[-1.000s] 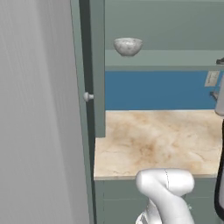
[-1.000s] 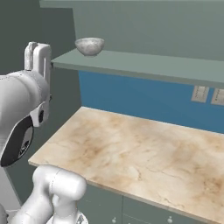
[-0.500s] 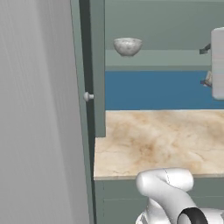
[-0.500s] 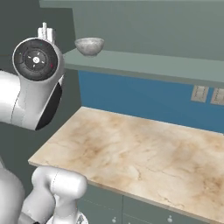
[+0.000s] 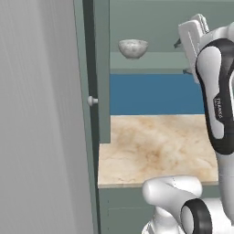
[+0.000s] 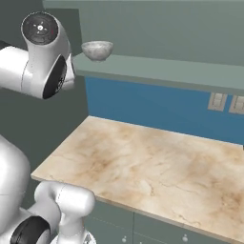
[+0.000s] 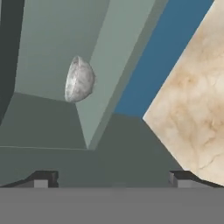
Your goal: Take the smaller bowl and place it next to the appetizer plate on the dining counter , and place the larger bowl next to the plate with cooked food.
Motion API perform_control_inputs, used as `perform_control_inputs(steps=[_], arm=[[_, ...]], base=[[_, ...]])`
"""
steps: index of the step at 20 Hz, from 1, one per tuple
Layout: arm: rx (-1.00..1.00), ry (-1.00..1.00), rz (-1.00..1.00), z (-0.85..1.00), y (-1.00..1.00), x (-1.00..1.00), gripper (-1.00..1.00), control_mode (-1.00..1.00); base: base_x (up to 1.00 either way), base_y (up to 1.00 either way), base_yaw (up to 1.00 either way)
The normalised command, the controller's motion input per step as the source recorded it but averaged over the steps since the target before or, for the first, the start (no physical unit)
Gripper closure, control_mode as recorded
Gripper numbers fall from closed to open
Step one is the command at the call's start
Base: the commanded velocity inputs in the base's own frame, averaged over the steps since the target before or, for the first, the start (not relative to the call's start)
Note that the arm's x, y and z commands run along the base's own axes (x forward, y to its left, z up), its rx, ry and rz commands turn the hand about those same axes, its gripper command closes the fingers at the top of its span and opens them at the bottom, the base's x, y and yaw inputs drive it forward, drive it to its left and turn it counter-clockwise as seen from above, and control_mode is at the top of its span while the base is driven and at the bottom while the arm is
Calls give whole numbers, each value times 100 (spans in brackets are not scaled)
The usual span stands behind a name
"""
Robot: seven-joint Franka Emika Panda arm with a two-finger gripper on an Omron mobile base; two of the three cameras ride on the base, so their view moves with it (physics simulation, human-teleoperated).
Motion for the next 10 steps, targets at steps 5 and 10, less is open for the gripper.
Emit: perform_control_inputs(steps=[5,10], arm=[[-26,6,-2,-5,9,91,-100,-100],[-18,7,2,-9,-1,81,-100,-100]], base=[[0,0,0],[0,0,0]])
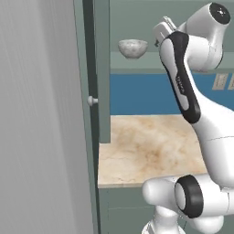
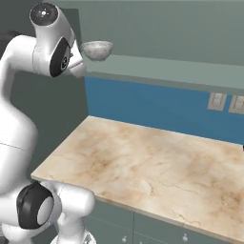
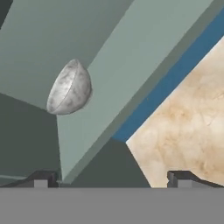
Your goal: Take the smaller bowl and place it next to the appetizer plate on the dining counter , and place the larger bowl next to the plate with cooked food.
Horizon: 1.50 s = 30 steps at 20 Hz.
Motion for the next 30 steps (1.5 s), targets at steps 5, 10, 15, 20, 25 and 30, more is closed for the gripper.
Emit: perform_control_inputs(steps=[5,10,15,20,25,30], arm=[[-9,0,7,-9,-4,68,-100,-100],[0,-11,3,-6,-22,42,-100,-100],[0,-5,0,-8,-23,45,-100,-100],[0,0,3,-2,-16,51,-100,-100],[1,0,11,0,-17,44,-100,-100],[2,0,15,0,-1,31,-100,-100]], base=[[0,0,0],[0,0,0],[0,0,0],[0,0,0],[0,0,0],[0,0,0]])
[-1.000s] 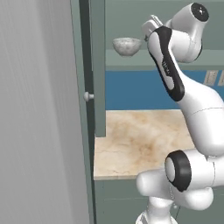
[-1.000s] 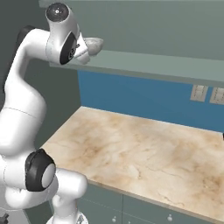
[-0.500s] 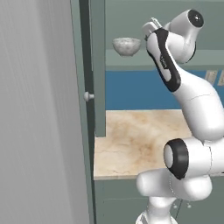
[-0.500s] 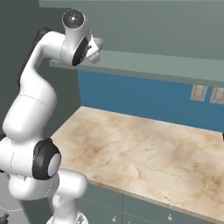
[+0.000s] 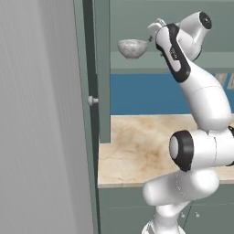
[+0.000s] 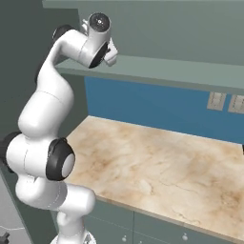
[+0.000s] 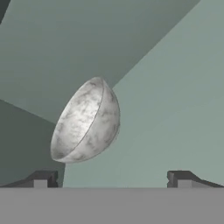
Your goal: Take the smaller bowl and place it next to the appetizer plate on the dining counter , and place the larger bowl next to the plate with cooked food.
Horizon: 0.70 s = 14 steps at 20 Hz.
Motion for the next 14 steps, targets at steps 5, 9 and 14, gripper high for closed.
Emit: perform_control_inputs(steps=[5,9,14], arm=[[1,7,11,-1,6,44,-100,-100],[0,4,2,-11,32,26,-100,-100],[0,5,0,-6,29,49,-100,-100]], base=[[0,0,0],[0,0,0],[0,0,0]])
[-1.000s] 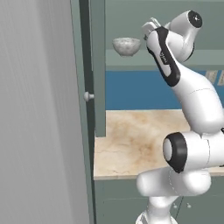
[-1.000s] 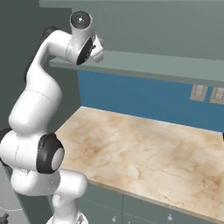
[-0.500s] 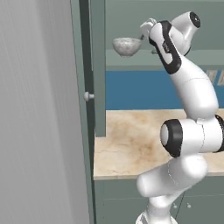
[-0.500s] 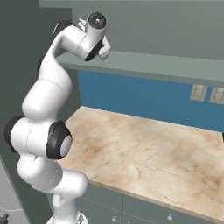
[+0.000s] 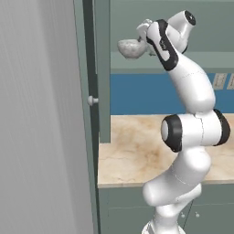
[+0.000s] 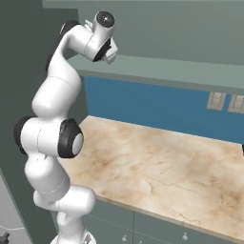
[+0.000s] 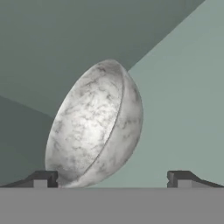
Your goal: Take the smaller bowl and place it next to the appetizer plate on the dining counter , and place the larger bowl next to the plate with cooked food.
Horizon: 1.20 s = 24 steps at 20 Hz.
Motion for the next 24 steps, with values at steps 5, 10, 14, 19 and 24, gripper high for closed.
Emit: perform_control_inputs(steps=[5,10,14,19,24], arm=[[0,5,0,-3,4,45,-100,-100],[0,1,2,-9,0,45,-100,-100],[0,0,4,-11,0,39,-100,-100],[0,0,2,-12,5,39,100,-100],[0,0,0,-5,4,31,100,-100]], base=[[0,0,0],[0,0,0],[0,0,0],[0,0,0],[0,0,0]])
